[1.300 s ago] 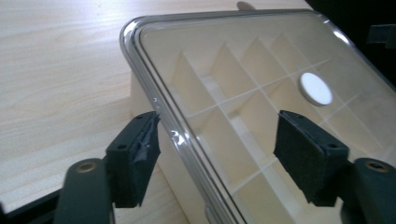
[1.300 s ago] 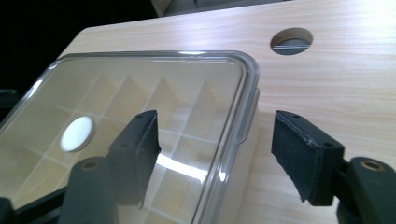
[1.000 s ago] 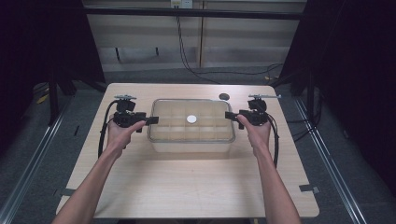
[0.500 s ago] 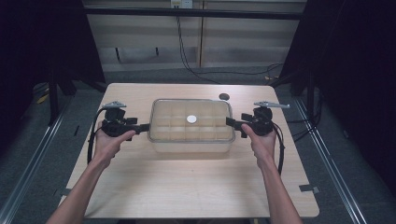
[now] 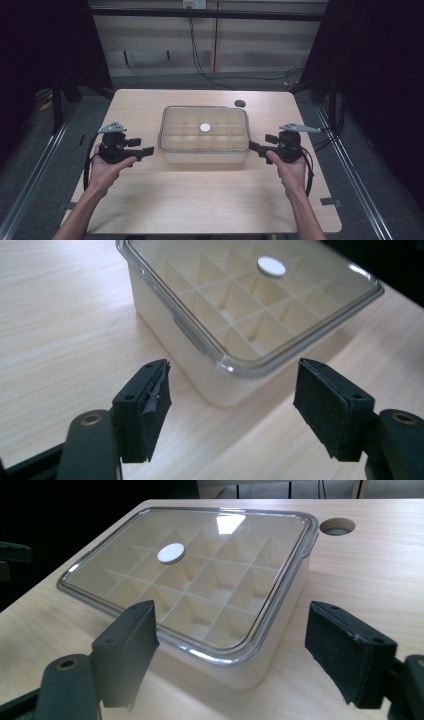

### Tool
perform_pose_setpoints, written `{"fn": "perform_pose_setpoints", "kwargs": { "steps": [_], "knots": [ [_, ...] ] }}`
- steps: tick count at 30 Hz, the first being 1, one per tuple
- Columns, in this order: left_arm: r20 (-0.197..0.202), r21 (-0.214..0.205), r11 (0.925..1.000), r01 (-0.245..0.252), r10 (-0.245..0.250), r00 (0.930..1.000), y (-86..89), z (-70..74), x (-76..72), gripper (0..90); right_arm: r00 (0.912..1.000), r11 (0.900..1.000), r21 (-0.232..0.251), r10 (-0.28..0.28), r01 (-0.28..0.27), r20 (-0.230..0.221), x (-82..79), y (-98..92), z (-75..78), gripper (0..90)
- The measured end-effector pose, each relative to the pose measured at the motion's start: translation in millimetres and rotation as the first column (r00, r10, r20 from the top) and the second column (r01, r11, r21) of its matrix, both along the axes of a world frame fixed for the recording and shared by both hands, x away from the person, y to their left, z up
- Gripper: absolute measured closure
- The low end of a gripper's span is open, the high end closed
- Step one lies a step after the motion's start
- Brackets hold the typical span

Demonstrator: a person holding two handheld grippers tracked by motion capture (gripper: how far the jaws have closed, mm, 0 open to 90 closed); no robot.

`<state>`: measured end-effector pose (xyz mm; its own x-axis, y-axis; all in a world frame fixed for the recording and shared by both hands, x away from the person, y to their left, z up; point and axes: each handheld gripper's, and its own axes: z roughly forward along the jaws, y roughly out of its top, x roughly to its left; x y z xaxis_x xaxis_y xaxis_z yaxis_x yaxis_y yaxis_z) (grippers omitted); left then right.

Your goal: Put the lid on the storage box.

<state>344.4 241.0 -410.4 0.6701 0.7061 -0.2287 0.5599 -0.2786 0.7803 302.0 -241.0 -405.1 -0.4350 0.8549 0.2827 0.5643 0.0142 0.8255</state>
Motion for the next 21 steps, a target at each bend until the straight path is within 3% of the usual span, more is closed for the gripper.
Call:
{"fn": "perform_pose_setpoints", "kwargs": {
  "steps": [3,9,16,21],
  "knots": [
    [0.007,0.026,0.9996,0.013,-0.013,0.9999,3.5,-4.2,-12.3,29.8,0.9999,0.9999,-0.010,0.010,-0.010,0.001,-10.0,0.6,-1.8,21.1],
    [0.002,0.020,0.9998,-0.005,0.005,1.0000,15.1,-10.4,-30.1,28.2,0.9993,0.9986,-0.040,0.035,-0.036,-0.014,-31.3,3.8,-13.2,20.9],
    [-0.011,0.026,0.9996,-0.009,0.009,0.9999,22.4,-18.3,-48.8,27.8,0.9991,0.9989,-0.038,0.026,-0.028,-0.034,-53.3,-0.5,-25.6,21.0],
    [-0.042,0.041,0.9989,-0.023,0.024,0.9988,25.9,-36.1,-69.3,26.5,0.9989,0.9999,-0.006,0.012,-0.012,-0.046,-70.3,-5.6,-40.9,21.0]
  ]
}}
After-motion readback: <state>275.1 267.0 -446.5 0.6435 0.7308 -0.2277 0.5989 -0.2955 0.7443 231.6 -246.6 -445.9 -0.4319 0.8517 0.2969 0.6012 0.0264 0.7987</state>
